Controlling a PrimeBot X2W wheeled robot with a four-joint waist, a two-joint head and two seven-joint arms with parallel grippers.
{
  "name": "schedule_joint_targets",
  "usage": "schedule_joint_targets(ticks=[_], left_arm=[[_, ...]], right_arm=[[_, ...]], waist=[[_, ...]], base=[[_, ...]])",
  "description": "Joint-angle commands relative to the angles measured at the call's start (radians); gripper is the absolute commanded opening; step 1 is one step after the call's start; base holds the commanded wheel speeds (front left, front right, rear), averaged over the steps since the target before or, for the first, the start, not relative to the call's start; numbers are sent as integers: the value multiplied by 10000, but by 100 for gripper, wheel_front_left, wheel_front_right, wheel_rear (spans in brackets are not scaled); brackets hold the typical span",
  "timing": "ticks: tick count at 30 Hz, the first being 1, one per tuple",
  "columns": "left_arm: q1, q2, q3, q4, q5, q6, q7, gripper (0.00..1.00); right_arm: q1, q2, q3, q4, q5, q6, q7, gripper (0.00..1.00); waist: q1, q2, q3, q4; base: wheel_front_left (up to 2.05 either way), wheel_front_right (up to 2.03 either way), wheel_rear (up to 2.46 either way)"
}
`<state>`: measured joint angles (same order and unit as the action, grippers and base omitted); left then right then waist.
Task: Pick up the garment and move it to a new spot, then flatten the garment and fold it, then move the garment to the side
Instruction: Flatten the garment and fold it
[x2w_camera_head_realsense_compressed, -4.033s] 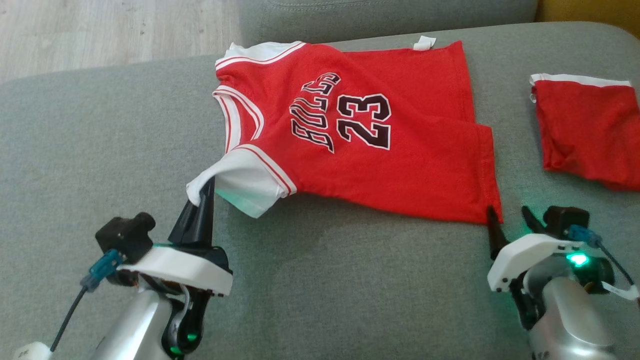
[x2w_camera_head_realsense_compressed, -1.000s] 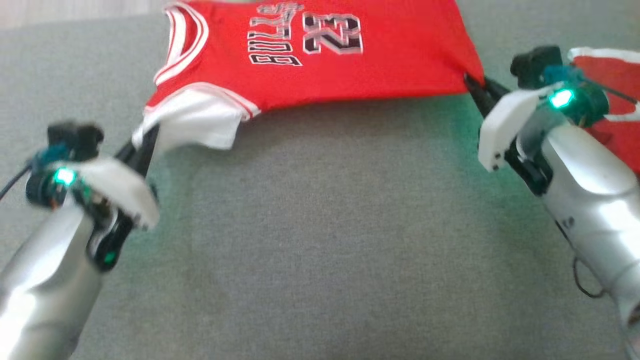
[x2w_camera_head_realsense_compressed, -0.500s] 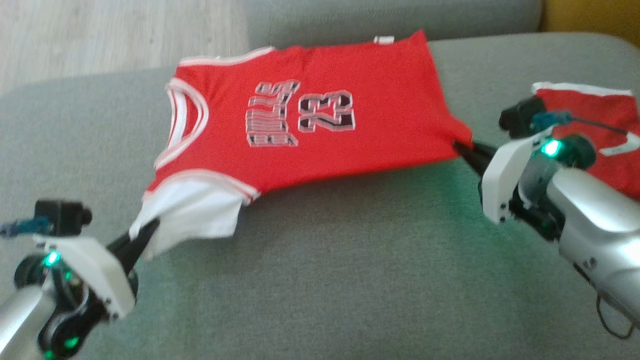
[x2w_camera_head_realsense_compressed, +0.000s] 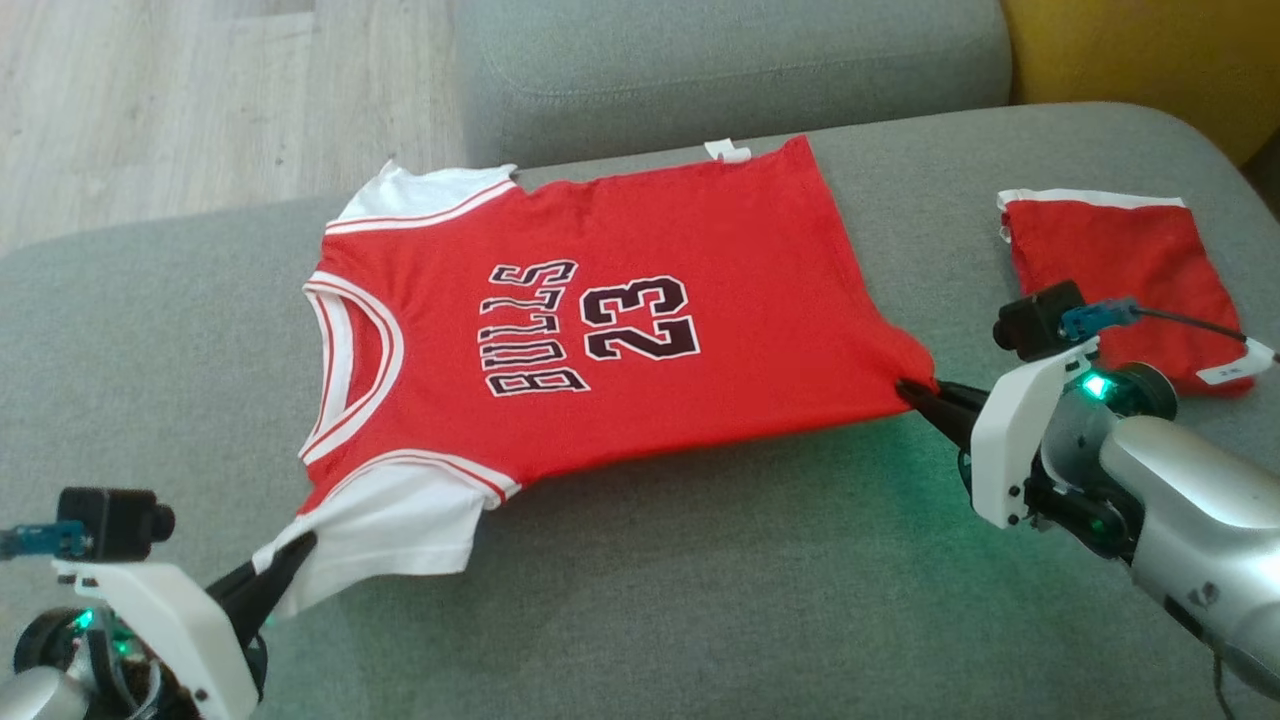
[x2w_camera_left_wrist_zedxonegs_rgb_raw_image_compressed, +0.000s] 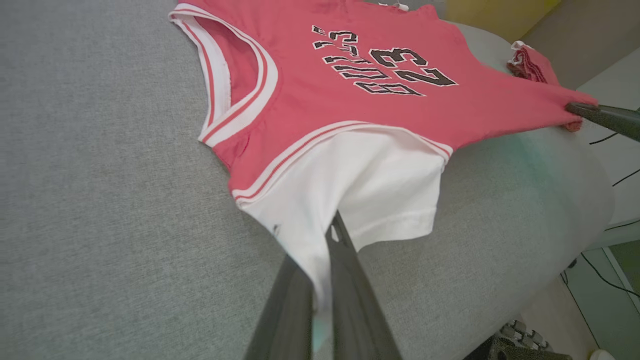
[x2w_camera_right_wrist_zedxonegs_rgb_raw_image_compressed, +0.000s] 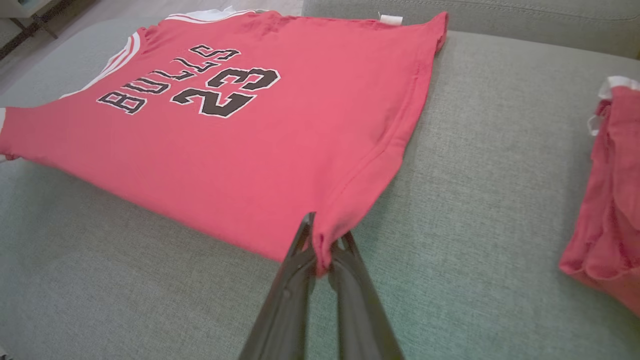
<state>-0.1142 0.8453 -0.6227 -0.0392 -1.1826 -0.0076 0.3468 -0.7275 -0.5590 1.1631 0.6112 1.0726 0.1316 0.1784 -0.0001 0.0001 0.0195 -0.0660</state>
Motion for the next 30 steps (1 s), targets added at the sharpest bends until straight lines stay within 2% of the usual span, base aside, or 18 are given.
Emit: schedule_joint_targets(ticks=[1,11,15,22,30], left_arm=[[-460,570,645,-289,-63,126,-79,0],[-1316,530,720,-218,-143,236,524,0],[-2081,435,537,145,-49,138,1178,0],[-4164,21,-50,1498,528,-44,2771,0],[-6164,-672,-571,3244,1277,-335,3720,0]], right_arm=[[-125,-229,-89,-154,81,-9,-175,0],[-659,-18,-100,3,114,-9,-277,0],[-1064,175,-96,206,110,-9,-188,0],[-2033,746,3,1130,30,-9,122,0],[-2883,1244,232,1966,-47,-9,132,0]], waist=[[1,-1,89,-13],[1,-1,573,89],[1,-1,860,104],[1,-1,1662,63],[1,-1,2567,-30]], base=[[0,0,0],[0,0,0],[0,0,0],[0,0,0],[0,0,0]])
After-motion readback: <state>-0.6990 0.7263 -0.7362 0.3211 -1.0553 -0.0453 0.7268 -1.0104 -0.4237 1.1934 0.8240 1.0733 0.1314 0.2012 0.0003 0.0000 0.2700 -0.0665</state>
